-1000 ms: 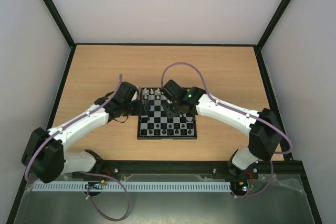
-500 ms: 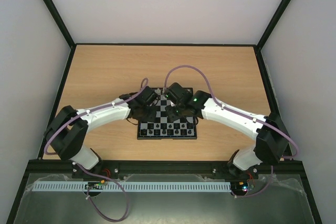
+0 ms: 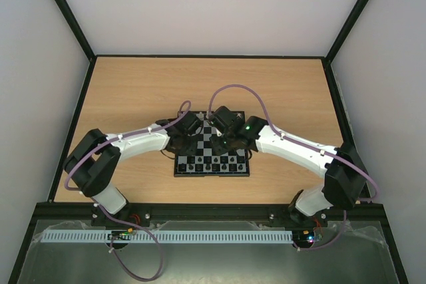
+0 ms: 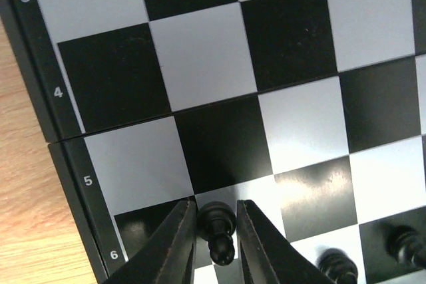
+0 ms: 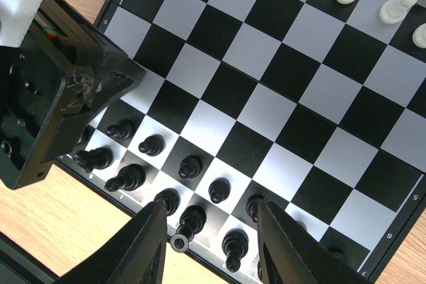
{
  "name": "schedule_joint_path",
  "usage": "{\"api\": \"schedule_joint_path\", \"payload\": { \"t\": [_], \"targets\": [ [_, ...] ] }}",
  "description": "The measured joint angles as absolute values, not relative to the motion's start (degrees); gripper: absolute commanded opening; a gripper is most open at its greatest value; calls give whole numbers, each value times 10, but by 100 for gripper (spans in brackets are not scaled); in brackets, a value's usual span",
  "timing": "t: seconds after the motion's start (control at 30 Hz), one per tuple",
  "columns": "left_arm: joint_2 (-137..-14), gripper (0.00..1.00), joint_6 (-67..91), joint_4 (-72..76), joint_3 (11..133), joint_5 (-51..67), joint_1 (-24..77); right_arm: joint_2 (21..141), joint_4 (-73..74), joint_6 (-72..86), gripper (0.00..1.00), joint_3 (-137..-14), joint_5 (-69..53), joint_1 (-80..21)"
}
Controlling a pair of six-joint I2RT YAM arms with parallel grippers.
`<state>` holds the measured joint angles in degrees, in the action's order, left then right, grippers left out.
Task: Set up the chess pieces on the board
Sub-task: Pick up the chess piece from the chessboard, then place the chess piece on the chessboard.
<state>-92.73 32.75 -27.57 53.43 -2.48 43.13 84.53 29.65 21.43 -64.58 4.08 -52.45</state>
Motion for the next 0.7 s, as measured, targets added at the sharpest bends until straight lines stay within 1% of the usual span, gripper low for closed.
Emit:
{"api": "schedule_joint_path", "payload": {
  "t": [0.07,0.17,0.43,0.7],
  "targets": [
    [-927,9,326,-276,534,-27,431,845,296,214,38,-644,40,-524],
    [-924,3,329,-276,536,-29,432,845,296,214,38,-642,38,-524],
    [-913,3,336,-292,536,-52,435,845,296,214,38,-642,36,-524],
    [-856,2,352,-315,513,-69,438,845,296,214,38,-642,30,-524]
  ]
}}
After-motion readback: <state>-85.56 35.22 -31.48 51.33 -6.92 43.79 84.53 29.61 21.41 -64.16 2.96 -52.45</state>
